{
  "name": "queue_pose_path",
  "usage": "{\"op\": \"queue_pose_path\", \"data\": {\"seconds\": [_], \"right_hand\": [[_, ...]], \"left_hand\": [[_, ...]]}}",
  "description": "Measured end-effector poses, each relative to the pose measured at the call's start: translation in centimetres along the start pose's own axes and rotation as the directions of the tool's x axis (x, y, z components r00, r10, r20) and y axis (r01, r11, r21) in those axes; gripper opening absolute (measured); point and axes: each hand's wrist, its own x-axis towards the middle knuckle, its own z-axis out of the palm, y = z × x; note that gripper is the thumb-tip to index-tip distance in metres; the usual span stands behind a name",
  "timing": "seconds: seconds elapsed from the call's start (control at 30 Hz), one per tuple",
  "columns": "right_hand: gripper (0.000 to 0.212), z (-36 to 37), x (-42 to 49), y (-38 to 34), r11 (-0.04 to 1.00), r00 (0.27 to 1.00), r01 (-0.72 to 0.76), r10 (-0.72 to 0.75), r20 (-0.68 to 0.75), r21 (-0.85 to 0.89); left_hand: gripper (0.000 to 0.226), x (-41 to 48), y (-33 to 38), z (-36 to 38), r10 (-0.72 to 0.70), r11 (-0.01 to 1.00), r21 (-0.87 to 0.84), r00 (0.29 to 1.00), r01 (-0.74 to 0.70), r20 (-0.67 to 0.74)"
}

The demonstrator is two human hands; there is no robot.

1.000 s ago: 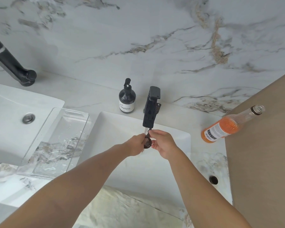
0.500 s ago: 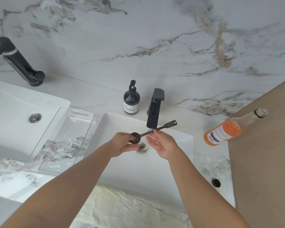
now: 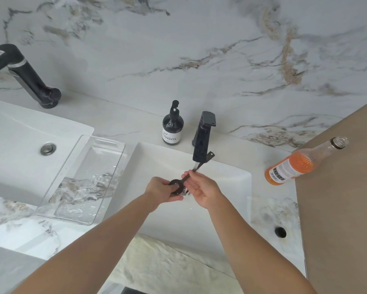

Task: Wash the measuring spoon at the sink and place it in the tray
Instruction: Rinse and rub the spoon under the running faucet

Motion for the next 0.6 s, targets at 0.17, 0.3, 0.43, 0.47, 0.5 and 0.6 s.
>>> {"op": "queue_pose_path", "data": {"seconds": [0.17,0.3,0.43,0.47,0.5,0.6], "right_hand": [[0.006,-2.5,1.0,-4.0,0.990,0.971,0.113,-0.093,-0.218,0.081],[0.019,-2.8,0.8,-3.7,0.992,0.969,0.112,-0.096,-0.226,0.058],[0.010,0.1,-0.1,0.1,0.994,0.998,-0.032,0.026,-0.052,-0.109],[0.008,0.6,-0.1,0.6,0.995,0.999,-0.040,0.037,-0.031,-0.088],[0.007,1.0,0.0,0.5,0.998,0.999,-0.040,0.039,-0.026,-0.047],[0.003,0.6,0.4,-1.8,0.998,0.998,0.021,-0.017,-0.059,0.057]], "left_hand": [[0.012,0.0,-0.9,-2.5,0.018,0.966,0.259,0.997,0.001,-0.071],[0.010,-0.1,-0.6,-3.3,0.034,0.966,0.260,0.994,-0.006,-0.105],[0.011,0.1,-0.2,-2.7,0.047,0.974,0.224,0.991,-0.018,-0.122],[0.010,0.1,-0.2,-2.7,0.045,0.976,0.215,0.991,-0.017,-0.125],[0.008,0.1,-0.4,-3.0,0.041,0.979,0.202,0.991,-0.015,-0.125],[0.004,-0.5,-1.4,-4.4,0.018,0.979,0.206,0.992,0.008,-0.126]]}}
